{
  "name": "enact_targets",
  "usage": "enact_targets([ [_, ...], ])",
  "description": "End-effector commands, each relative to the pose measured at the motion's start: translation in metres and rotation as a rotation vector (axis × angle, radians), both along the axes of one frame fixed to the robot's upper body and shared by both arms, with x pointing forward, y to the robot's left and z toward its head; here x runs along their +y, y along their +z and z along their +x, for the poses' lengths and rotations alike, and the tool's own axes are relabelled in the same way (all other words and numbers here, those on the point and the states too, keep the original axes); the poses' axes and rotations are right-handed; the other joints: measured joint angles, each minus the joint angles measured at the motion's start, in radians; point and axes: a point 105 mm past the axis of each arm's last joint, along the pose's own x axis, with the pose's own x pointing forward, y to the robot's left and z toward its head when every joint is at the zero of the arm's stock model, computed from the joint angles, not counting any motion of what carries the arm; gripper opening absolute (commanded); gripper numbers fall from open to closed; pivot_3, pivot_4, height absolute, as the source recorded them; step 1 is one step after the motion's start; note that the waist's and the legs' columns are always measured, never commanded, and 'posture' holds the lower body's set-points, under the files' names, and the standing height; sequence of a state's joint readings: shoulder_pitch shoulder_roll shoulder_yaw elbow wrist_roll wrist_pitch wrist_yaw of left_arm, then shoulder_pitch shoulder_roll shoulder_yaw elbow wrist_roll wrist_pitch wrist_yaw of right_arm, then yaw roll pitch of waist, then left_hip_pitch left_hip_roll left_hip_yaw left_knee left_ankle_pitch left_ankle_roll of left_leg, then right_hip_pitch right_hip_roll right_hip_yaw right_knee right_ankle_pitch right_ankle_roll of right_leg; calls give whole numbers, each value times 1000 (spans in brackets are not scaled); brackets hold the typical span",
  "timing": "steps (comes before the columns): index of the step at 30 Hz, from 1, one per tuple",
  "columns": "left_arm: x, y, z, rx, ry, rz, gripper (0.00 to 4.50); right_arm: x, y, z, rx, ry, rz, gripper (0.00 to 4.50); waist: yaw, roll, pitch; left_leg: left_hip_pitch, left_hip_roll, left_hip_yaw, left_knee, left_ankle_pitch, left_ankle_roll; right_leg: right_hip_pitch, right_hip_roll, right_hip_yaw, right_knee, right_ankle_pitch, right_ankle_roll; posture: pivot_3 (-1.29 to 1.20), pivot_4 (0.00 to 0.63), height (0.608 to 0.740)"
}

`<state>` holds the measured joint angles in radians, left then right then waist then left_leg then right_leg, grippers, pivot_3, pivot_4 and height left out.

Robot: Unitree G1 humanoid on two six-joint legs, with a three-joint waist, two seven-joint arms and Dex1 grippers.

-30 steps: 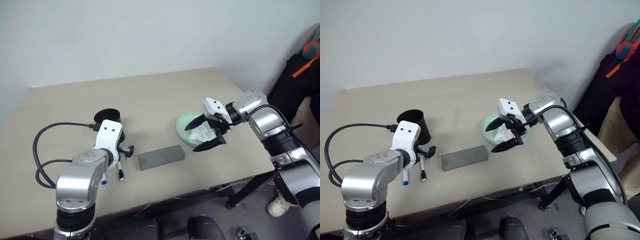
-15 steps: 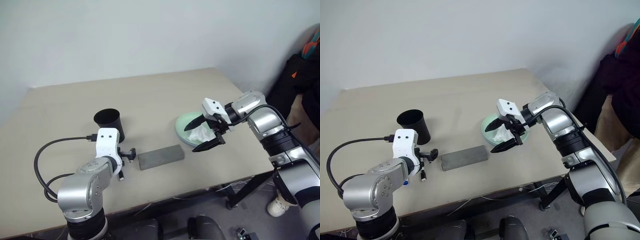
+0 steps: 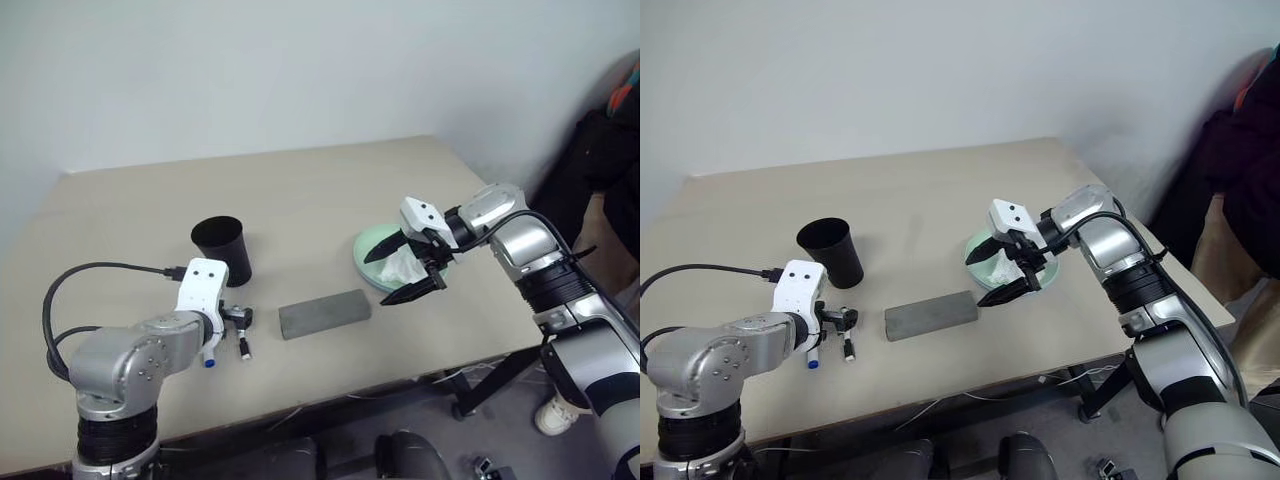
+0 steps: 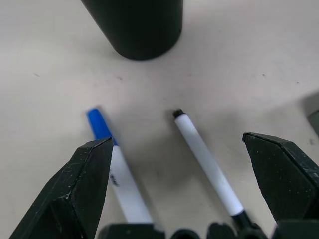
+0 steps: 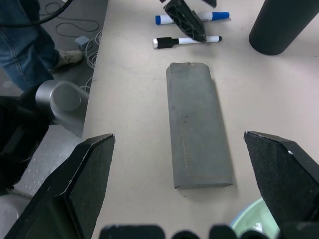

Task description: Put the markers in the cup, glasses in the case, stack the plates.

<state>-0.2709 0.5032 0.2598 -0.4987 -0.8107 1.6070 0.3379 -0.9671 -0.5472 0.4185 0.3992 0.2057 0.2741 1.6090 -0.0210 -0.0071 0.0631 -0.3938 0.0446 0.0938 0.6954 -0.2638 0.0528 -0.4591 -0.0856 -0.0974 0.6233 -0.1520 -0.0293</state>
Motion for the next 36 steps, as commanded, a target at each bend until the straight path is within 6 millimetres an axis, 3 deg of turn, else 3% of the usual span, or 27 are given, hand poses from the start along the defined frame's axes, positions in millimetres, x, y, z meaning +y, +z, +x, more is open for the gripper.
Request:
enact_targets([
  [1,-4,12,5,-8,8,-44,4398,2,11,-2,-36,23,33,4500,0,0,0,0,0,0,0,0,0,0,0,0,0,0,0,0,0,737],
  [8,-18,15,-4,108,69,-124,4398,2,12,-2,-40,23,35,4500,-1,-5,0,0,0,0,0,0,-2,0,0,1,1,0,0,0,0,737],
  [15,-24,6,-13,155,137,-106,4398,3,13,-2,-43,24,39,4500,5,-5,0,1,-2,1,-3,0,-5,-1,0,1,0,1,-2,0,0,737],
  [20,-26,2,-15,163,149,-111,3229,3,13,-3,-42,24,41,4500,5,-5,0,1,-6,2,-3,1,-6,-1,2,1,0,1,-2,0,0,737],
  [36,-30,-13,-23,218,168,-137,3229,4,14,-3,-49,26,46,4500,5,-5,0,1,-7,2,-4,2,-7,-1,1,1,0,1,-2,0,0,737],
])
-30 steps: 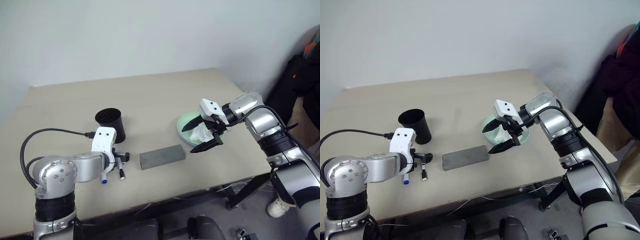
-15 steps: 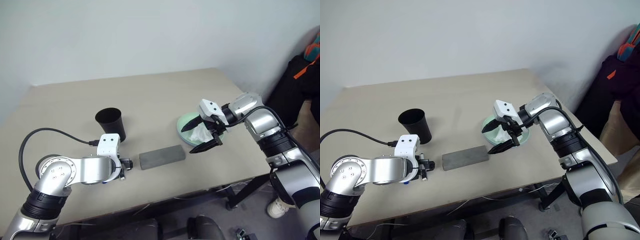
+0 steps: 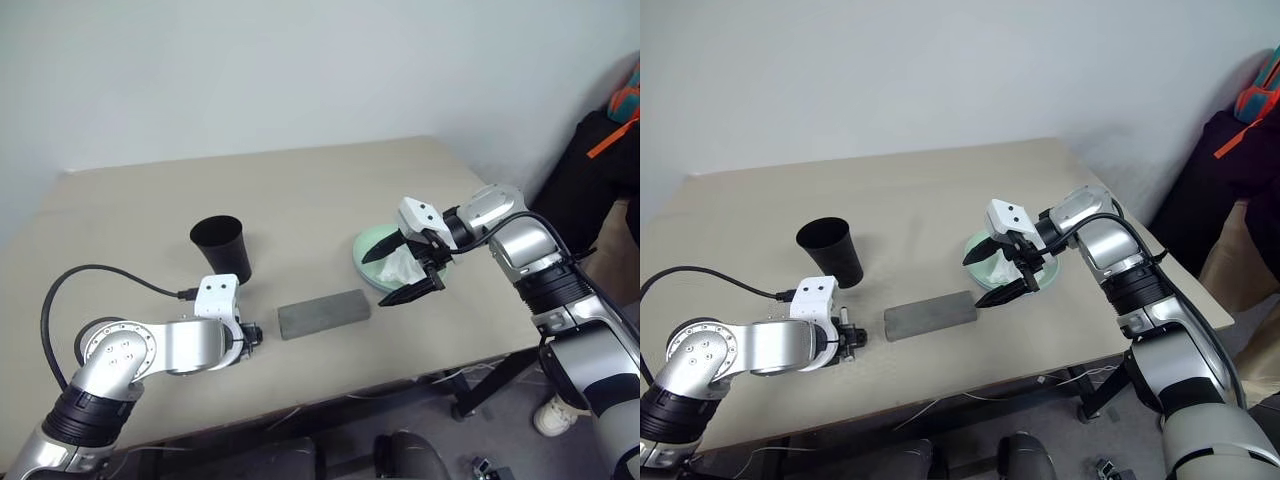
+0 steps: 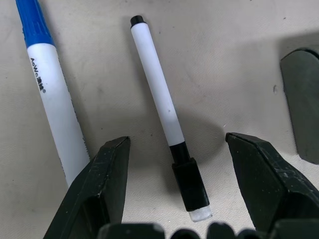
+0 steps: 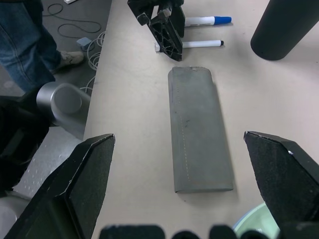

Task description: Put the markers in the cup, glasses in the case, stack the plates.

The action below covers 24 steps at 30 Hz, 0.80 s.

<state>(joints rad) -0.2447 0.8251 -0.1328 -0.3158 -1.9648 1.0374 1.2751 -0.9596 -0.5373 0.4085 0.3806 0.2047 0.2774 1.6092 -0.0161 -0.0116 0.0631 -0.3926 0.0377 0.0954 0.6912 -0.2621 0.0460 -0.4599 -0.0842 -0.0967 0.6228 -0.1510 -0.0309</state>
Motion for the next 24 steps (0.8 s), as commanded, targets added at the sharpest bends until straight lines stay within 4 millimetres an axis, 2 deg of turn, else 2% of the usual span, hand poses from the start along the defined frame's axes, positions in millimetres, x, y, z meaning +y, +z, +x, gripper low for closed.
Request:
enact_targets([
  [1,-4,2,-1,-12,-6,-7,3229,1,13,-1,-43,14,34,4500,0,0,0,0,0,0,0,0,0,0,0,0,0,0,0,0,0,737],
  [11,-9,-1,-1,4,-23,-21,3229,2,14,-1,-45,15,37,4500,2,0,0,0,-1,0,0,0,0,0,-1,0,0,0,0,0,0,737],
  [14,-10,-1,1,2,-26,-22,2652,3,14,0,-46,14,38,4500,5,0,0,0,-1,0,0,0,0,0,-1,0,0,0,0,0,0,737],
  [22,-10,1,3,7,-64,-13,40,3,15,0,-52,10,43,4500,23,0,0,0,-1,0,-1,0,0,0,-1,0,-1,0,0,0,0,737],
  [24,-9,1,3,8,-76,-3,15,3,15,1,-54,9,45,4500,23,0,0,0,-1,0,-1,0,0,0,-1,0,-1,0,0,0,0,737],
])
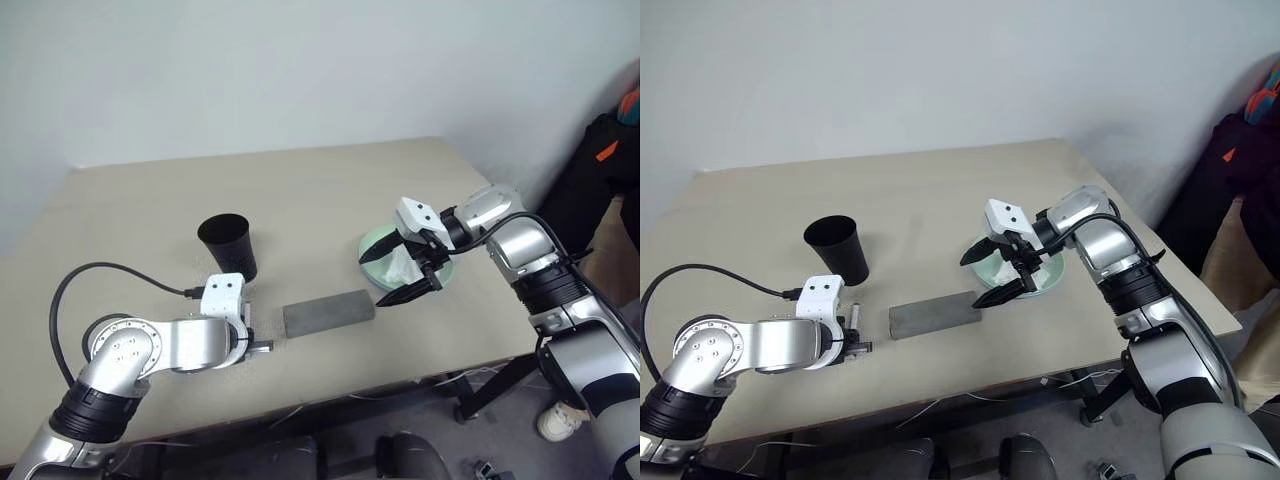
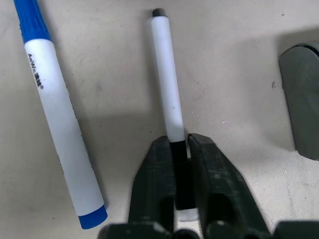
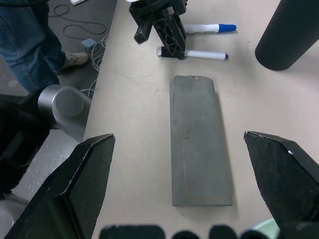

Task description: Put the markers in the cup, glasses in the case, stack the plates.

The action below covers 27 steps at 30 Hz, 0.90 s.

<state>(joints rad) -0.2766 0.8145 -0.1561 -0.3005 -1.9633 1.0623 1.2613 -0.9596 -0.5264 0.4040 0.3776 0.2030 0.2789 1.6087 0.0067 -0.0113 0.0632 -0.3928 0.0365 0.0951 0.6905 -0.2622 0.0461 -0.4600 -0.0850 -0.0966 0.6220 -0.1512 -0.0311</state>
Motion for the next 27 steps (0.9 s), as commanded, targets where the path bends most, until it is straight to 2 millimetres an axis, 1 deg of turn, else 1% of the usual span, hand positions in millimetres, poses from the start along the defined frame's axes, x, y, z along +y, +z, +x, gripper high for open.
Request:
enact_targets([
  [1,-3,2,1,5,-53,2,15,1,15,2,-53,1,37,4500,0,0,0,0,0,0,0,0,0,0,0,0,0,0,0,0,0,737],
  [2,-3,3,2,6,-83,9,15,1,15,2,-53,1,37,4500,0,0,0,0,0,0,0,0,0,0,0,0,0,0,0,0,0,737],
  [6,2,16,0,17,-255,143,15,1,15,2,-55,1,39,4500,-1,0,0,0,0,0,-1,0,0,-1,0,-1,0,0,0,0,0,737],
  [9,6,33,5,-25,-397,243,15,1,15,2,-55,1,39,4500,-2,-1,1,0,0,0,-2,0,0,-1,0,-1,-1,0,0,0,0,737],
  [10,5,41,9,-61,-440,267,15,1,14,2,-54,3,39,4500,-2,-1,1,-1,0,0,-3,0,0,-2,0,-1,-1,0,0,0,0,737],
  [13,-7,61,17,-176,-566,270,15,3,14,2,-52,6,41,4500,-3,-1,1,0,-1,1,-6,0,0,-2,0,0,-2,0,0,0,0,737],
  [15,-13,72,22,-258,-633,275,15,4,14,1,-51,8,43,4500,-4,-1,1,-1,-1,2,-7,0,-1,-2,1,-1,-3,0,0,0,0,737],
  [18,-16,90,35,-428,-678,305,15,6,14,2,-51,9,46,4500,-8,-1,1,-1,-2,4,-11,3,-6,-3,1,-1,-3,0,0,0,0,737],
  [20,-18,96,40,-493,-711,284,15,6,14,2,-51,9,48,4500,-8,-1,1,0,-2,3,-13,5,-8,-3,2,-1,-4,0,0,0,0,737],
  [23,-18,111,51,-628,-729,285,15,7,14,2,-52,6,51,4500,-8,-1,1,0,-1,2,-15,4,-7,-4,3,-1,-5,0,0,0,0,737],
  [27,-11,119,63,-699,-764,334,15,8,14,2,-50,6,56,4500,-8,0,1,-1,0,1,-15,4,-6,-3,5,-1,-8,0,0,0,0,737],
])
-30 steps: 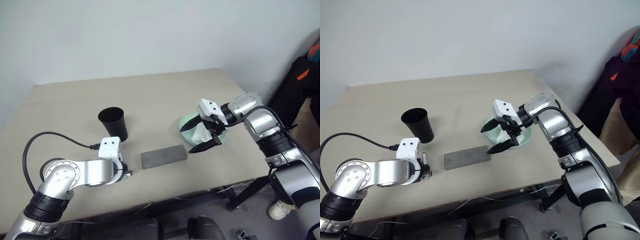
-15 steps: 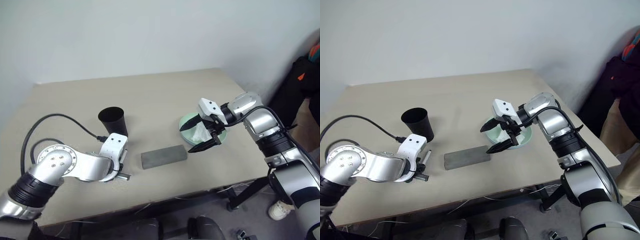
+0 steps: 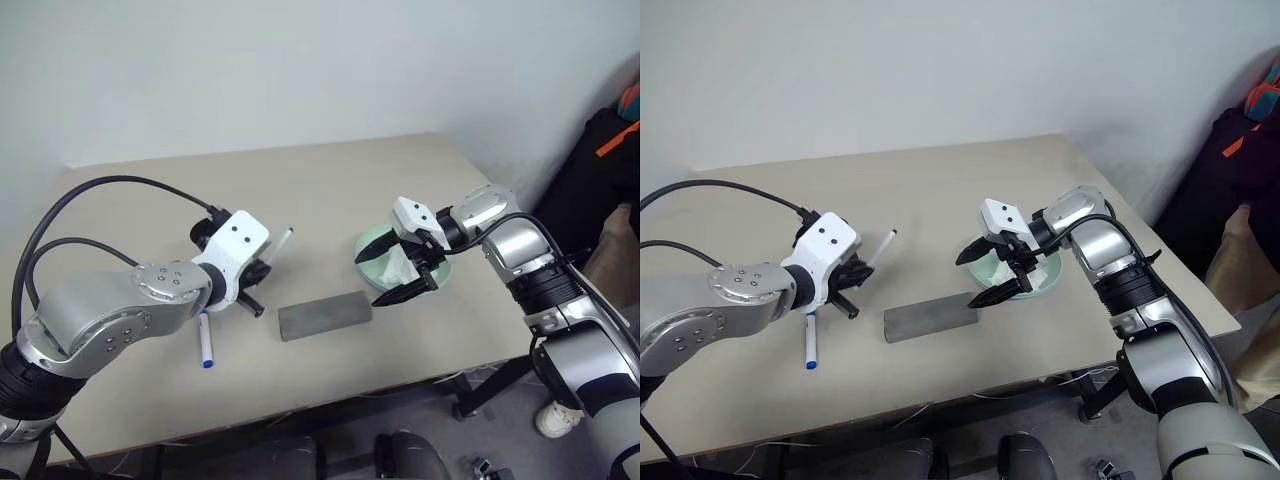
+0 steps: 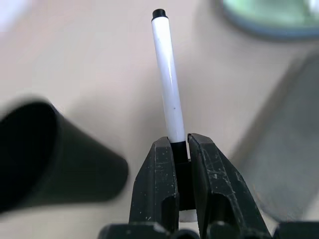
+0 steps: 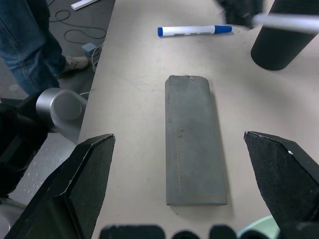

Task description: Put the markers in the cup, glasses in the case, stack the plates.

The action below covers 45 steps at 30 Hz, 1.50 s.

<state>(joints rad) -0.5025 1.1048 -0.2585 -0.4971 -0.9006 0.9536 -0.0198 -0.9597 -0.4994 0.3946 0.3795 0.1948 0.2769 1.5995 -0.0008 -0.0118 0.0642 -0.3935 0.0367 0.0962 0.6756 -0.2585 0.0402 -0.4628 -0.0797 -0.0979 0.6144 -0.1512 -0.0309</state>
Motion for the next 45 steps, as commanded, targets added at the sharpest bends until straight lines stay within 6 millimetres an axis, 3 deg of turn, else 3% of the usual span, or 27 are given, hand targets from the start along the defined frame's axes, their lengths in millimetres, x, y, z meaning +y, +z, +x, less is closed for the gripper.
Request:
enact_targets([
  [1,6,22,10,-125,-44,39,15,1,14,1,-44,1,38,4500,0,0,0,0,0,0,0,0,0,0,0,0,-1,0,0,0,0,737],
  [6,0,32,10,-204,-186,99,15,2,14,1,-42,1,42,4500,0,0,0,-1,1,1,0,-1,2,1,1,0,-5,0,0,0,0,737],
  [11,1,52,26,-339,-141,6,15,3,14,1,-40,4,47,4500,1,0,0,-2,2,1,0,-1,2,1,2,0,-5,0,0,0,0,737],
  [17,18,76,46,-509,56,-233,15,4,14,0,-38,4,50,4500,0,0,0,-2,6,1,2,-1,2,2,7,1,-5,0,0,0,0,737],
  [20,40,84,54,-649,186,-306,15,4,15,-1,-37,7,50,4500,0,0,0,-1,8,1,3,0,2,3,9,2,-5,2,-2,0,0,737],
  [27,60,69,55,-746,278,-310,15,5,16,-2,-39,5,53,4500,0,0,-1,0,9,1,4,1,0,3,10,2,-3,4,-5,0,0,737],
  [39,59,24,49,-686,300,-370,15,5,18,-3,-41,5,57,4500,0,0,-1,-1,10,1,8,0,0,3,10,1,-3,4,-5,0,0,737],
  [45,64,11,50,-673,321,-347,15,6,19,-3,-43,5,60,4500,0,0,-1,-1,11,1,8,0,0,3,10,1,-2,4,-5,0,0,737],
])
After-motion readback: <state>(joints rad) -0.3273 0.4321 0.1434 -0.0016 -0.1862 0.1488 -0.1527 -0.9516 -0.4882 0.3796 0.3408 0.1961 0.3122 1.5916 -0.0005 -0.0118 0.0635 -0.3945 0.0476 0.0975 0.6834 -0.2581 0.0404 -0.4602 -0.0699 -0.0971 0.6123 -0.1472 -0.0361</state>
